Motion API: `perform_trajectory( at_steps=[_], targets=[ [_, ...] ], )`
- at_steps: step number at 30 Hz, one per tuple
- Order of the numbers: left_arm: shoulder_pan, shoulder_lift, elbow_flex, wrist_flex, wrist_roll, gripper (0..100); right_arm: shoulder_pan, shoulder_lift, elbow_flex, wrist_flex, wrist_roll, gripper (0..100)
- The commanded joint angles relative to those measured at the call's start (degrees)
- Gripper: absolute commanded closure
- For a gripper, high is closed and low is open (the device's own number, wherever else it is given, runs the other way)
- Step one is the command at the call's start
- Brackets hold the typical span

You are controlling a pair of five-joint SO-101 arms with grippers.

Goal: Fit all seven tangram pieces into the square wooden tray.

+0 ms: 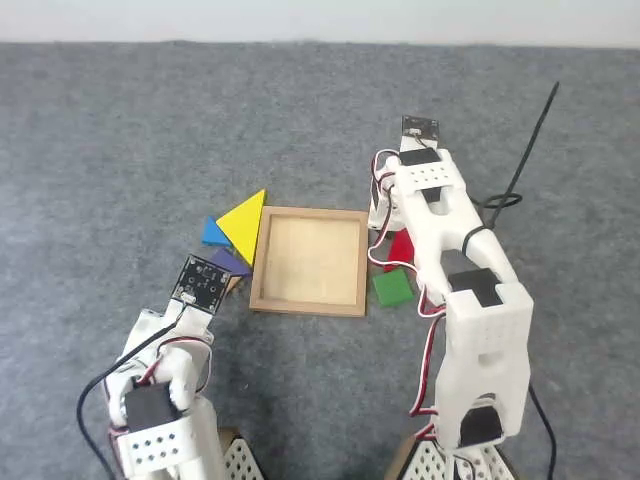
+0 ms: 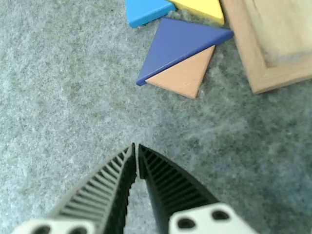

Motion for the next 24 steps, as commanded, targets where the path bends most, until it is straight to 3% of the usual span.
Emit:
perform_trajectory(
  at_steps=[1,5,11,17,22,24],
  targets=[
    [-0.44,-1.05,-0.84,-1.23,-0.44,98,1.01,0.75,-0.97,1.01,0.88,67.1],
    [-0.44,-1.05,-0.84,-1.23,-0.44,98,1.01,0.75,-0.88,1.01,0.88,68.1],
    [-0.44,-1.05,-0.84,-1.23,-0.53,98,1.01,0.75,-0.88,1.01,0.97,77.7],
    [-0.44,-1.05,-0.84,-1.23,-0.53,98,1.01,0.75,-0.79,1.27,0.97,71.4],
    [-0.44,-1.05,-0.84,-1.23,-0.53,98,0.75,-0.22,-1.05,6.29,0.53,54.6],
    [-0.44,-1.05,-0.84,-1.23,-0.53,98,0.48,-1.01,-0.79,7.25,0.00,55.1]
  ],
)
